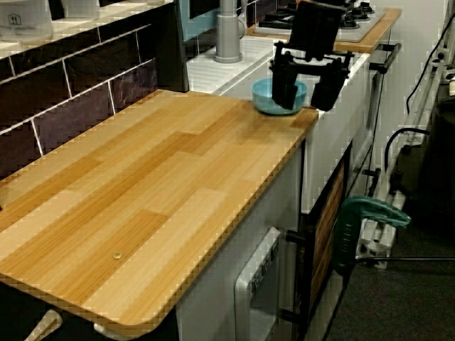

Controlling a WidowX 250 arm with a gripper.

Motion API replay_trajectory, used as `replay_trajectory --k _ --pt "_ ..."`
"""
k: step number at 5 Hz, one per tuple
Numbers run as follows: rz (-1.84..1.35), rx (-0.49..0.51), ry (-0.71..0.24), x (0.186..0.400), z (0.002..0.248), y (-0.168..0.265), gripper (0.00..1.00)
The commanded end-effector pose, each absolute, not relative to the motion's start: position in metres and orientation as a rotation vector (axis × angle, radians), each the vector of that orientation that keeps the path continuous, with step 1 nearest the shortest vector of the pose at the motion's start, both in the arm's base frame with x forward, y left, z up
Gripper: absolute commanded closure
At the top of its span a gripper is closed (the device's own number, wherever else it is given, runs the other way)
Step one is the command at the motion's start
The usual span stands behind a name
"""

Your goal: Push into sink

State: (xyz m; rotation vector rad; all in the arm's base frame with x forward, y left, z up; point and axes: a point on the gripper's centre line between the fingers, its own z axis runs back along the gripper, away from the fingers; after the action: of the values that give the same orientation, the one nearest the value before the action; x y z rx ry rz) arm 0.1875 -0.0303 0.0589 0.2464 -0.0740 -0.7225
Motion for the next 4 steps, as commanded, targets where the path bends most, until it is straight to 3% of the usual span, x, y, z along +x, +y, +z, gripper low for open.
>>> replay_trajectory --k 1,4 --pt "-0.743 0.243 -0.079 0.197 0.057 -0.035 0.00" --pt "-0.797 0.093 -0.039 0.209 0.060 -0.038 0.00"
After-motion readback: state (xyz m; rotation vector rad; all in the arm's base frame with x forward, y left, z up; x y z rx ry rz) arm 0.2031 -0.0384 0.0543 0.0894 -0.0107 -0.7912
